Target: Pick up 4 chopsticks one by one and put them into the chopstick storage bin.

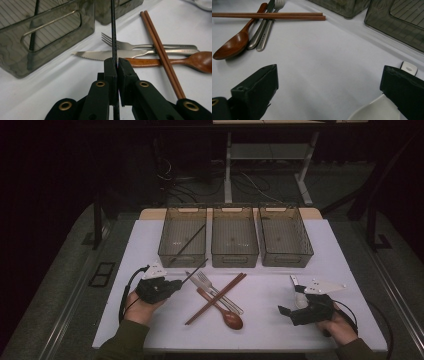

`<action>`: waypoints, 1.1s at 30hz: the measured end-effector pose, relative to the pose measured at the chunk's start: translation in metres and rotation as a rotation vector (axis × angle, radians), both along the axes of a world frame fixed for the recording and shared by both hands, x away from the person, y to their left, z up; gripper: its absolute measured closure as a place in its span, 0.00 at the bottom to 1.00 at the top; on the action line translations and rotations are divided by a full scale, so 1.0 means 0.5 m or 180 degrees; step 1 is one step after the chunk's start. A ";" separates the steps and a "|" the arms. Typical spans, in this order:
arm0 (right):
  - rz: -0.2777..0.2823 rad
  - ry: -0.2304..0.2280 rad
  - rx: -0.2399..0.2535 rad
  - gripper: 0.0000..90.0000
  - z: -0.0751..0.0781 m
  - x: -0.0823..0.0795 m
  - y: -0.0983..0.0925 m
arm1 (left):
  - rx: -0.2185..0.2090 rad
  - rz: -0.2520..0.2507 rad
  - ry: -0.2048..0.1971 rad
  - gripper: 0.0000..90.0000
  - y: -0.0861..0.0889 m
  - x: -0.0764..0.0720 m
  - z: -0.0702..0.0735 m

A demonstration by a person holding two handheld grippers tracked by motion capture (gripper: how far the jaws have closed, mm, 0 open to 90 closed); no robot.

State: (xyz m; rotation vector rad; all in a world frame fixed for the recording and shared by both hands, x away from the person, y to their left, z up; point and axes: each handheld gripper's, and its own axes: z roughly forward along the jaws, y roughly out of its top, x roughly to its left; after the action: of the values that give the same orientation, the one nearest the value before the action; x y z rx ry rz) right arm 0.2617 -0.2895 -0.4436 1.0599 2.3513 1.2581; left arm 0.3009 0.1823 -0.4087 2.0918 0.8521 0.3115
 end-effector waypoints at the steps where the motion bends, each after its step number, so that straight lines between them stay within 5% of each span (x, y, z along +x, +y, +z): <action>1: 0.0000 0.0001 0.0001 0.02 0.000 0.000 0.000 | -0.0013 0.0005 0.0000 0.95 -0.001 0.000 0.001; 33: -0.0013 -0.0001 0.0016 0.02 0.001 0.000 -0.001 | -0.0235 -0.0144 0.0007 0.95 -0.039 0.052 0.029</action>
State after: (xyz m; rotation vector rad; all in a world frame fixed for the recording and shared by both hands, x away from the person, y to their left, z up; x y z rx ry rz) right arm 0.2618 -0.2898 -0.4432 1.0654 2.3458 1.2634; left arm 0.3269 0.1627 -0.3940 2.0401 0.8045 0.2499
